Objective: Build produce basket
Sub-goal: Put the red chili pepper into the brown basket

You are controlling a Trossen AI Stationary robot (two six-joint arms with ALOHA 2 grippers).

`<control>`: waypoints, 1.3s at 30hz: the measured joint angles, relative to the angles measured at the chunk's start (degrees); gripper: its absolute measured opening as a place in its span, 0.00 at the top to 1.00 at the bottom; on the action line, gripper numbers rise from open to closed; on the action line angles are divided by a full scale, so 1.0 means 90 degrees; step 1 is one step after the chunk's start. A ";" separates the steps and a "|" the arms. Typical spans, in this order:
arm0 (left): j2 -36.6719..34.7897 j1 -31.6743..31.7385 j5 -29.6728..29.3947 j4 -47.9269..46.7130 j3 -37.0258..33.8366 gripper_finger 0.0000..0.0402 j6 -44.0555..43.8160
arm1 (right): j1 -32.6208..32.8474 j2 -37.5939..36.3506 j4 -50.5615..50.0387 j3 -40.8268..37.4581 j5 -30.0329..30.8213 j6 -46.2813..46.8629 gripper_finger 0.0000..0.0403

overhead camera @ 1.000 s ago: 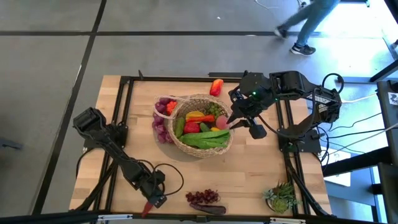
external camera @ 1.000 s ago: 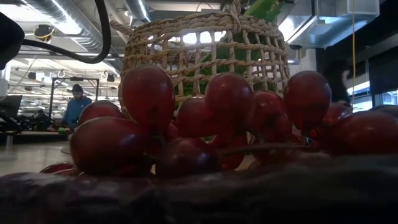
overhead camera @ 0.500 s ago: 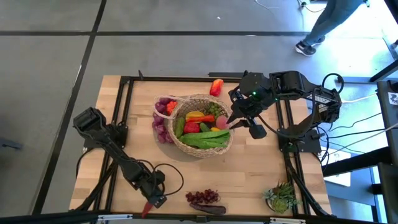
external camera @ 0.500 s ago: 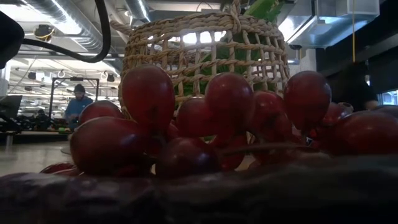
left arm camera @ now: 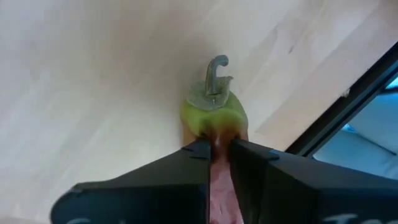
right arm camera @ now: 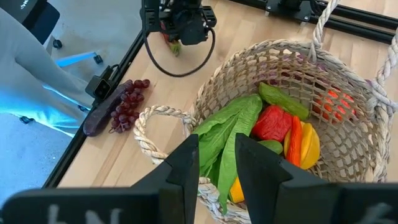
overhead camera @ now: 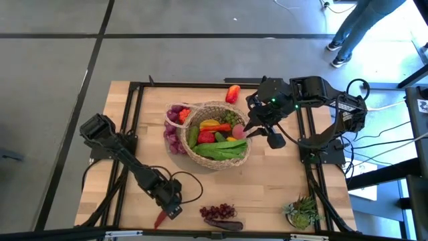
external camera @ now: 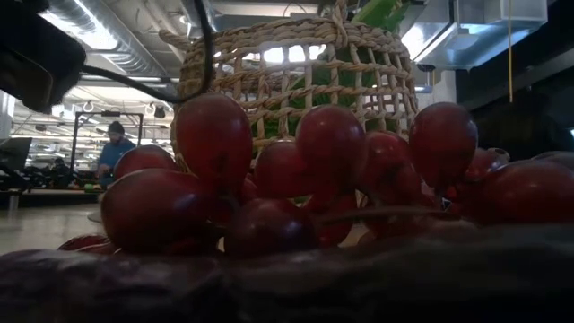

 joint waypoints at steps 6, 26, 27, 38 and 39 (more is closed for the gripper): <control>-0.0020 0.0298 0.0431 -0.0057 -0.0003 0.97 0.0654 | 0.0000 0.0000 0.0000 0.0000 -0.0001 0.0000 0.76; -0.1815 0.0775 -0.0226 -0.1396 -0.0068 0.99 0.1489 | 0.0000 0.0000 0.0001 0.0000 -0.0002 -0.0002 0.76; -0.1889 0.0798 -0.0249 -0.1480 -0.0061 0.99 0.1491 | 0.0000 0.0000 0.0002 0.0000 -0.0005 0.0000 0.76; -0.2115 0.0828 -0.0145 -0.1719 -0.0049 1.00 0.1422 | 0.0000 0.0000 0.0002 0.0000 -0.0005 0.0022 0.76; -0.2115 0.0828 -0.0144 -0.1729 -0.0049 1.00 0.1418 | 0.0000 0.0000 0.0005 0.0000 -0.0007 0.0022 0.76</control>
